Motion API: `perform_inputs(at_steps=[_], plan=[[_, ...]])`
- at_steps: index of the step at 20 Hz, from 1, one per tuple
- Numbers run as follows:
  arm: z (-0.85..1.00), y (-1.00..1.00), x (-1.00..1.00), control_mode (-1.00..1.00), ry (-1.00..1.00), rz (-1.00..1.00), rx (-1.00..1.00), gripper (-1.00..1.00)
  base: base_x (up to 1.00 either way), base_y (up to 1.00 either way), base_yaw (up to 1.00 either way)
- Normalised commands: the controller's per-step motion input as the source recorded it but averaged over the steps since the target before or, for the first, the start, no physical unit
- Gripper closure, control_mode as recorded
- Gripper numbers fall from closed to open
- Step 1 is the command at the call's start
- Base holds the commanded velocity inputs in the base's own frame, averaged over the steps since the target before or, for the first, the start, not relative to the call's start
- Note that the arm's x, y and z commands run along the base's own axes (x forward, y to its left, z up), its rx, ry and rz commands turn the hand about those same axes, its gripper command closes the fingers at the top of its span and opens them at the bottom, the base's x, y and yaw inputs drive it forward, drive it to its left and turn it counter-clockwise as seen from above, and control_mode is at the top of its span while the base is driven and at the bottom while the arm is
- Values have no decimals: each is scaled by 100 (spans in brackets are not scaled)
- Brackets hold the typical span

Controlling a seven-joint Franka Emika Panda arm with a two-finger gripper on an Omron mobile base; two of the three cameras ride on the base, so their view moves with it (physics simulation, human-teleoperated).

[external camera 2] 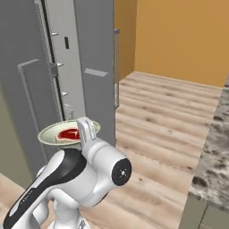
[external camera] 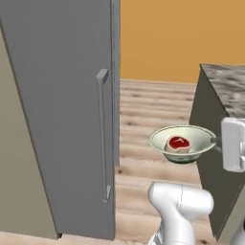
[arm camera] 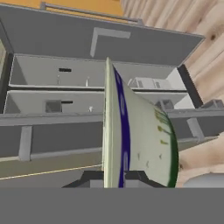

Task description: Place one of the steaks on the plate and the other in the bowl. Then place the bowl in the fridge.

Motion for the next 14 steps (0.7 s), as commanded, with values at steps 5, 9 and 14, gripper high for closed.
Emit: perform_inputs(at_steps=[5, 9, 14], plan=[[0, 0, 0, 100, 0, 0, 0, 100, 48, -34, 15], [0, 0, 0, 100, 0, 0, 0, 100, 41, -49, 17], [0, 0, 0, 100, 0, 0, 0, 100, 53, -63, 9]])
